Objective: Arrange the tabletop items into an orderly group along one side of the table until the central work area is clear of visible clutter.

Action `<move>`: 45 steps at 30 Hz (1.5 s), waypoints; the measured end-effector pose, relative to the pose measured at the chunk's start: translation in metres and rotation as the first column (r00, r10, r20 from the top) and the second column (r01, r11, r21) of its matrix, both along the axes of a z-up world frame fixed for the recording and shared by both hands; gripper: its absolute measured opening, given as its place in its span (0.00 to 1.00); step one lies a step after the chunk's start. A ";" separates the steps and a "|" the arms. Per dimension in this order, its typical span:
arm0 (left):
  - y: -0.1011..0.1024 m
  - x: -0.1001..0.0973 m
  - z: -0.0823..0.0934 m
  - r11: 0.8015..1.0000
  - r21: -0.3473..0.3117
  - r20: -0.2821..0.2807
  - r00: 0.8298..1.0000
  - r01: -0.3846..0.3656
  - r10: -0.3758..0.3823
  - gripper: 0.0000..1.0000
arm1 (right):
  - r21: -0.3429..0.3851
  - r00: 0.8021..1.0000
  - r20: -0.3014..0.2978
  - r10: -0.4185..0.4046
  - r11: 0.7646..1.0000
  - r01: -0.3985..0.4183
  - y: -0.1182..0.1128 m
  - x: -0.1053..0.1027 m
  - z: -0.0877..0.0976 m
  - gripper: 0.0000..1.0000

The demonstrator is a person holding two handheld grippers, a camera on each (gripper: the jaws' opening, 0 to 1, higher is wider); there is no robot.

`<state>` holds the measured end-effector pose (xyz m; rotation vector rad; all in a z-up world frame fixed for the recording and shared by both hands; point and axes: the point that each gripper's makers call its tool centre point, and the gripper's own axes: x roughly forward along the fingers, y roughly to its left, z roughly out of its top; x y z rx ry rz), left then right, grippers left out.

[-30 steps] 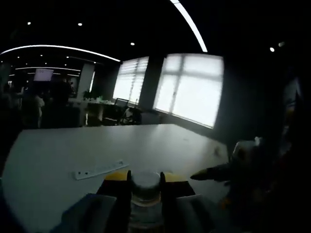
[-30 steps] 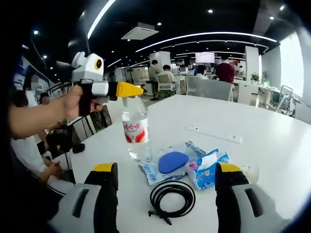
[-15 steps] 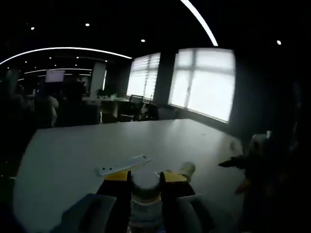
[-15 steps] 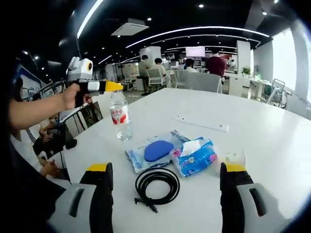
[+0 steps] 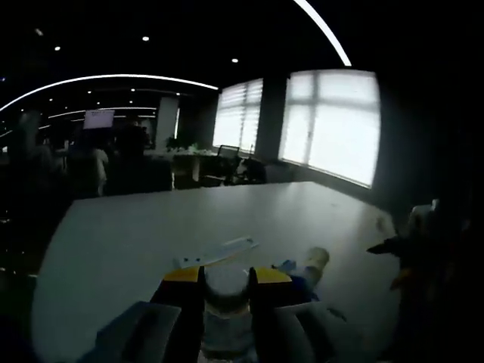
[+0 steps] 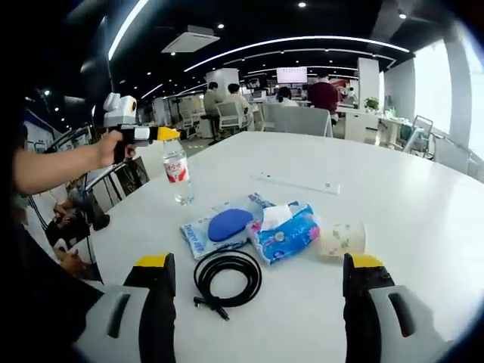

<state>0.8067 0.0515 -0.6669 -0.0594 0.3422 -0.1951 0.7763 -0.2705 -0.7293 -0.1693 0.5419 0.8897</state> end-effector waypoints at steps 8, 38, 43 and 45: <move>0.012 0.003 -0.012 0.999 0.023 -0.016 0.999 -0.038 0.038 0.19 | -0.018 1.000 -0.010 -0.028 0.999 0.028 -0.010 0.009 -0.008 0.88; 0.023 0.006 -0.035 0.997 0.065 -0.056 0.998 0.028 -0.025 0.19 | -0.100 0.999 -0.047 0.000 0.995 -0.005 -0.021 -0.004 -0.031 1.00; 0.025 0.006 -0.042 0.997 0.061 -0.068 0.997 0.036 -0.032 0.19 | -0.101 0.998 -0.056 -0.014 0.995 0.008 -0.026 -0.003 -0.034 1.00; 0.023 0.005 -0.042 0.998 0.057 -0.069 0.997 0.035 -0.031 0.19 | -0.101 0.998 -0.058 -0.019 0.995 0.013 -0.027 -0.002 -0.035 1.00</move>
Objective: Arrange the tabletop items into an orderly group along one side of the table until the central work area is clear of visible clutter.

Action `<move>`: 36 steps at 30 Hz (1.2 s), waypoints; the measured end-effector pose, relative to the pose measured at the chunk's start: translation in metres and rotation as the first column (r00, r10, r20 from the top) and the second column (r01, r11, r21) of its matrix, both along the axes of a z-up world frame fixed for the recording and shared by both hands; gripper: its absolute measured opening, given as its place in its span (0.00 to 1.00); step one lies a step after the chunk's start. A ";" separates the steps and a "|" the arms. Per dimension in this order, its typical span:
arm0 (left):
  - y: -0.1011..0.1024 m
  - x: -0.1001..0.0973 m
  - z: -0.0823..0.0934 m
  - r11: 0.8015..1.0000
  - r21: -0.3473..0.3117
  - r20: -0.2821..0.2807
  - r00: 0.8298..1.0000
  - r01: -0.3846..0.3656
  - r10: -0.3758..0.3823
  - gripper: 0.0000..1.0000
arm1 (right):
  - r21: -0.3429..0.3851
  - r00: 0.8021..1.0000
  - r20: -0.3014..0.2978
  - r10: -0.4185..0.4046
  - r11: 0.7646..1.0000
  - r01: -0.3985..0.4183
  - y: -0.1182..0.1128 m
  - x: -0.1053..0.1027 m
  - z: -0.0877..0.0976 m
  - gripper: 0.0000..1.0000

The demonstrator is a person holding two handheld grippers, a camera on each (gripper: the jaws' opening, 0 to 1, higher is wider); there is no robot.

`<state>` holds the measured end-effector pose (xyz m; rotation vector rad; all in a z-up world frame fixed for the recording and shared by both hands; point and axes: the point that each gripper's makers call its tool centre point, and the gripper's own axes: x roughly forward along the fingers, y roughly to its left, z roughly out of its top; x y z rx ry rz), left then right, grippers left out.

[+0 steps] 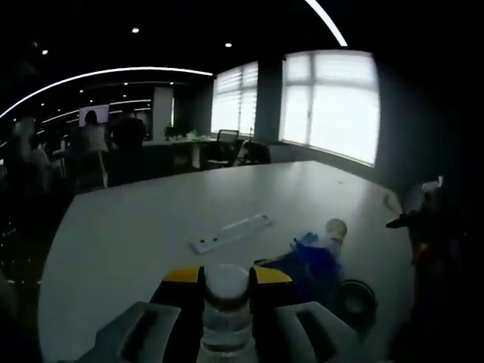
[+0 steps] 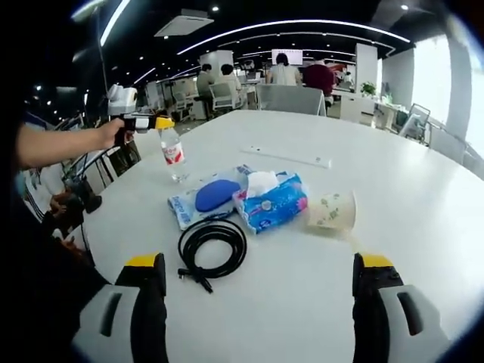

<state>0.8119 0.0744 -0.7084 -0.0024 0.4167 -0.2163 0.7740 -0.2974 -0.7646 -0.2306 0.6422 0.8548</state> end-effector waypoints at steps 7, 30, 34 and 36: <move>-0.004 0.003 -0.003 1.000 0.012 0.010 1.000 0.010 -0.011 0.19 | -0.008 1.000 -0.006 -0.001 1.000 0.001 -0.001 0.001 -0.003 1.00; 0.002 0.008 -0.003 0.997 0.050 0.038 0.998 0.056 -0.058 0.21 | -0.035 0.999 -0.039 0.002 0.999 -0.004 -0.004 -0.003 -0.015 0.99; 0.003 0.009 -0.003 0.996 0.074 0.034 0.998 0.048 -0.051 0.22 | -0.040 0.999 -0.042 0.008 0.999 -0.009 -0.004 -0.003 -0.017 0.99; 0.003 0.009 -0.003 0.997 0.074 0.029 0.999 0.038 -0.040 0.25 | -0.038 0.999 -0.043 0.008 0.999 -0.010 -0.004 -0.004 -0.017 0.99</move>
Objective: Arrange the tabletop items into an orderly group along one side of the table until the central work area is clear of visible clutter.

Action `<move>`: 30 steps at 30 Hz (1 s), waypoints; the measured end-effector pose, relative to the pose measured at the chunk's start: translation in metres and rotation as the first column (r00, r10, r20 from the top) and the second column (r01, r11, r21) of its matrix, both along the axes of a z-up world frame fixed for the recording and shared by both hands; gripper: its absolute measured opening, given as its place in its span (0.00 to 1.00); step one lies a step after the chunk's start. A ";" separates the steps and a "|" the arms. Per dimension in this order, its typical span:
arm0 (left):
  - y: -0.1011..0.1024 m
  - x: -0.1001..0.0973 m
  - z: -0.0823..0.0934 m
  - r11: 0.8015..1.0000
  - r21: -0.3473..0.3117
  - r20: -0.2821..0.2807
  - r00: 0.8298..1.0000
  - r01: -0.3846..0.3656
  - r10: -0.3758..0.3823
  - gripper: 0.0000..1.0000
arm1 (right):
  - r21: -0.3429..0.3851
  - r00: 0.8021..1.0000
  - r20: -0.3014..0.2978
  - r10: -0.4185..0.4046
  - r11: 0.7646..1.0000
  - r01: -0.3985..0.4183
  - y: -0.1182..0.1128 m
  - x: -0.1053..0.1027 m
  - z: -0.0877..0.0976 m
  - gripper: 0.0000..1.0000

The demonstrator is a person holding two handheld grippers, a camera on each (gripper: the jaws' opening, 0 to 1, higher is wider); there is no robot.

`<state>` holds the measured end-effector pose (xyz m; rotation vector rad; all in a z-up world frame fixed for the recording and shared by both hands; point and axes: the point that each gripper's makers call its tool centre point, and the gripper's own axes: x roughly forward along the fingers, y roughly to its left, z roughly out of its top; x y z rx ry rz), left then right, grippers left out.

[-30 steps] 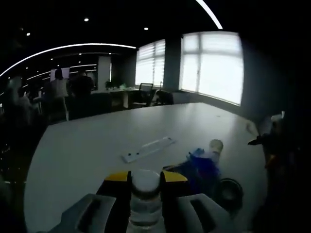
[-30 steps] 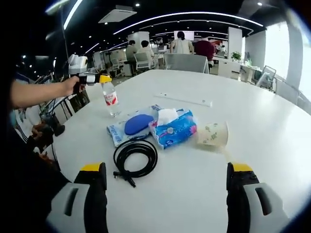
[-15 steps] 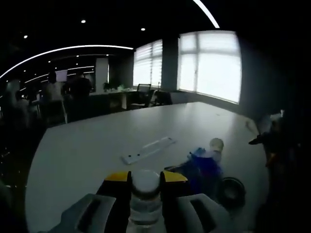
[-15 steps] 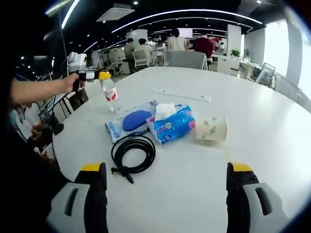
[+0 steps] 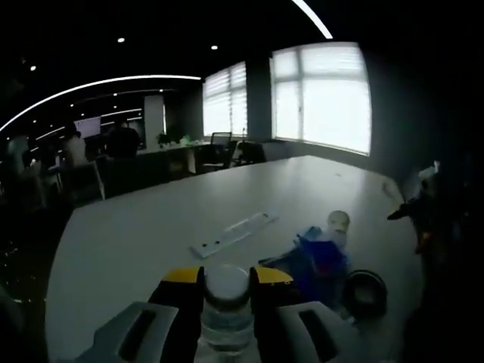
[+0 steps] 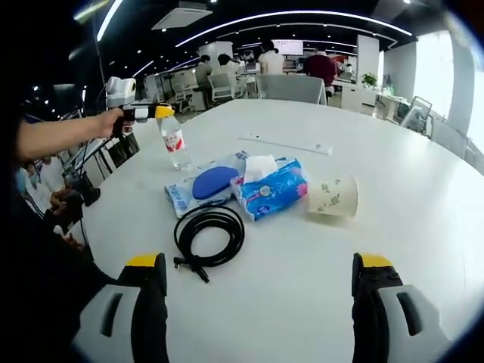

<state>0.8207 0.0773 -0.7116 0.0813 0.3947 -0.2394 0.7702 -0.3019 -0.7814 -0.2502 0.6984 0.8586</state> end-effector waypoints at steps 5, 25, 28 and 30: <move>0.003 -0.002 -0.003 0.997 -0.003 -0.014 0.997 -0.071 0.071 0.32 | 0.000 1.000 -0.002 0.000 1.000 0.000 -0.001 -0.001 -0.001 0.99; 0.005 -0.008 0.001 0.867 0.013 0.110 0.863 -0.498 0.494 0.32 | -0.004 0.999 -0.029 0.025 1.000 -0.025 0.004 -0.007 -0.010 0.98; 0.005 -0.009 -0.002 0.847 0.027 0.108 0.844 -0.531 0.526 0.31 | -0.004 0.999 -0.036 0.026 1.000 -0.026 0.003 -0.008 -0.013 0.98; 0.009 -0.012 -0.006 0.827 0.034 0.109 0.825 -0.561 0.555 0.30 | -0.007 0.999 -0.041 0.029 1.000 -0.030 0.003 -0.010 -0.015 0.98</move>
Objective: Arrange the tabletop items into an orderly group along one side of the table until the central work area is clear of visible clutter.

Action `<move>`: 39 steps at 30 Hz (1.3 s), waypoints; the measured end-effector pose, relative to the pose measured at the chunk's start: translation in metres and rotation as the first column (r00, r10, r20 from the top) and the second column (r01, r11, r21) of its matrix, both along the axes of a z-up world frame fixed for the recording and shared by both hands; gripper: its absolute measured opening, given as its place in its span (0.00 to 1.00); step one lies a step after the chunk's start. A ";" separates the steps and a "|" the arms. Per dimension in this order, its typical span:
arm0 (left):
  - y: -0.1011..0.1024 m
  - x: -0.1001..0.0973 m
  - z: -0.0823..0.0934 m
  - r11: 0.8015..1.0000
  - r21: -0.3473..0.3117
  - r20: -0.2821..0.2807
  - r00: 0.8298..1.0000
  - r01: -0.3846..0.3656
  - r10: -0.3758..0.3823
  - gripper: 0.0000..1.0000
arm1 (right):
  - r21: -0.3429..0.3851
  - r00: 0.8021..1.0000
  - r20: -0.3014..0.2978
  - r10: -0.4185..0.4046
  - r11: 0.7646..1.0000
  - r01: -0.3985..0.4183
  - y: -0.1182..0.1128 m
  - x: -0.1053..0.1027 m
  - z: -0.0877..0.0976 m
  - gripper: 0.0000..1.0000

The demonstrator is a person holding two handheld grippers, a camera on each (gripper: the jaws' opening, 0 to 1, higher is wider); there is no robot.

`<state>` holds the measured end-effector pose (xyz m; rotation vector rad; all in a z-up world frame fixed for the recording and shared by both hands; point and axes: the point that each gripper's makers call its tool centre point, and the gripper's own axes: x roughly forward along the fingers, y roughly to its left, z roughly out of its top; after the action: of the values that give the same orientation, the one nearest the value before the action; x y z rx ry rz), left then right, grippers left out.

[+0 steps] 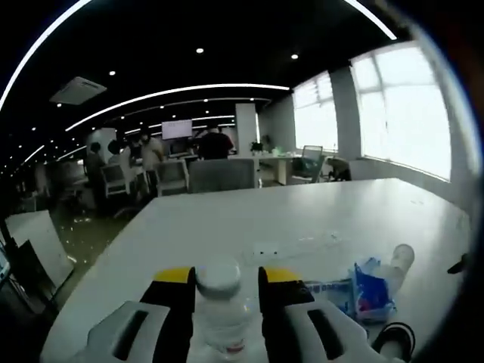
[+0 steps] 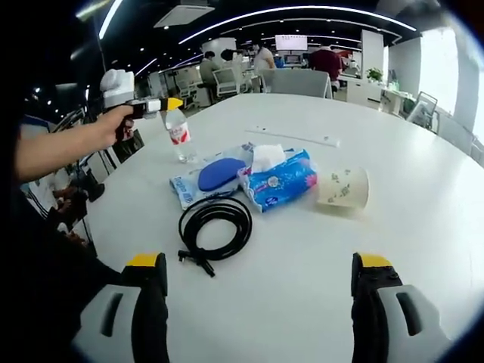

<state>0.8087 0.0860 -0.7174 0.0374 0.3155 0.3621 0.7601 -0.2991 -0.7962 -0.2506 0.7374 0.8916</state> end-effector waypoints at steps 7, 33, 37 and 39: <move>0.006 -0.009 -0.002 0.996 -0.009 0.017 0.996 -0.089 0.089 0.28 | -0.006 1.000 -0.019 0.009 1.000 -0.009 0.000 -0.006 -0.007 0.97; 0.009 0.003 -0.006 0.997 -0.009 0.029 0.996 -0.079 0.079 0.20 | -0.037 0.998 -0.048 0.041 0.998 -0.043 0.002 -0.008 -0.018 0.96; 0.008 0.006 -0.007 0.998 -0.015 0.025 0.997 -0.066 0.067 0.19 | -0.048 0.998 -0.051 0.043 0.998 -0.045 0.001 -0.006 -0.020 0.96; 0.007 0.005 -0.006 0.998 -0.019 0.021 0.998 -0.061 0.061 0.19 | -0.047 0.998 -0.051 0.045 0.998 -0.047 0.001 -0.005 -0.019 0.96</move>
<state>0.8140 0.0931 -0.7235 0.0060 0.2989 0.4197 0.7551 -0.2980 -0.8155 -0.2901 0.8032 0.9272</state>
